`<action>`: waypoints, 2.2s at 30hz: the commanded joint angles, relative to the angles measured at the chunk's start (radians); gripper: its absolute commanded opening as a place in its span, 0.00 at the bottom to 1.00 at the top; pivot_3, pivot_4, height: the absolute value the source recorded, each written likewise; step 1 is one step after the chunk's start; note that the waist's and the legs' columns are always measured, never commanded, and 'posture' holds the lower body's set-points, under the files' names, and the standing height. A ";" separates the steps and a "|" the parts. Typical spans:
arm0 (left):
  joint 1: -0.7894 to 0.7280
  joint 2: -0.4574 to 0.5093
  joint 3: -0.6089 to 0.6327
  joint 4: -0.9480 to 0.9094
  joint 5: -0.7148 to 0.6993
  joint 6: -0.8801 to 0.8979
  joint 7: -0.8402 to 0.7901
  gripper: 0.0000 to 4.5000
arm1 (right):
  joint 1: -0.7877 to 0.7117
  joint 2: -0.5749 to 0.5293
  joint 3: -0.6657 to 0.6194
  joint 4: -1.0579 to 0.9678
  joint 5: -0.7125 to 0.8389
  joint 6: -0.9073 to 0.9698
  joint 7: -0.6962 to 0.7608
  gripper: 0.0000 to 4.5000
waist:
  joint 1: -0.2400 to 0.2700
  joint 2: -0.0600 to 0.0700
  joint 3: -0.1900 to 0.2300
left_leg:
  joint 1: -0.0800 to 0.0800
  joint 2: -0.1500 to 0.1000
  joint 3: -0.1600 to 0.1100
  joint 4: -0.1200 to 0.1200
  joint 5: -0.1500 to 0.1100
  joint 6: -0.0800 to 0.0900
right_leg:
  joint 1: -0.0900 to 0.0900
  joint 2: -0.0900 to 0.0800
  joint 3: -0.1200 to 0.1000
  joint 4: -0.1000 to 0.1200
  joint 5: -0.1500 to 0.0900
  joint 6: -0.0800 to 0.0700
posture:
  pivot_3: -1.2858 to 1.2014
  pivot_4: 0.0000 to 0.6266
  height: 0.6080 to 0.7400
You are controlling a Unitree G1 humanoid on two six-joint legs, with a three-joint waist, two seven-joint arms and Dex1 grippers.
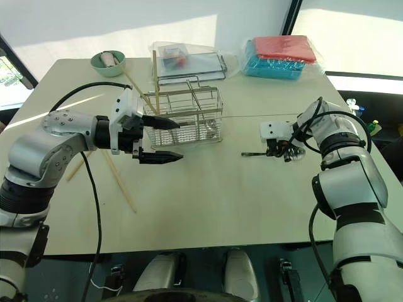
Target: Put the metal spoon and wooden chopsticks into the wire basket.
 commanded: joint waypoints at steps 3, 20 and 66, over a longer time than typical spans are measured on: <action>-0.024 0.004 0.038 -0.012 -0.012 0.004 0.005 1.00 | -0.015 0.000 -0.023 -0.008 0.013 0.004 0.029 0.01 | 0.001 0.000 0.000 | 0.000 0.000 0.000 0.000 0.000 0.000 | 0.000 0.000 0.000 0.000 0.000 0.000 | 0.52 0.24 0.45; -0.050 -0.005 0.089 0.068 0.002 -0.062 0.008 1.00 | 0.210 -0.110 -0.505 -0.880 0.617 0.566 0.059 0.01 | 0.015 0.000 0.000 | -0.002 -0.001 -0.004 0.000 0.000 0.000 | 0.002 -0.001 -0.001 -0.002 0.000 0.000 | 0.52 0.24 0.45; -0.055 0.068 0.230 0.167 0.043 -0.052 0.122 1.00 | 0.251 0.133 -0.571 -1.401 0.881 0.889 -0.608 0.98 | 0.005 -0.002 -0.001 | -0.003 -0.002 -0.003 0.000 -0.002 0.004 | -0.005 0.000 0.001 0.011 0.000 0.000 | 0.52 0.24 0.45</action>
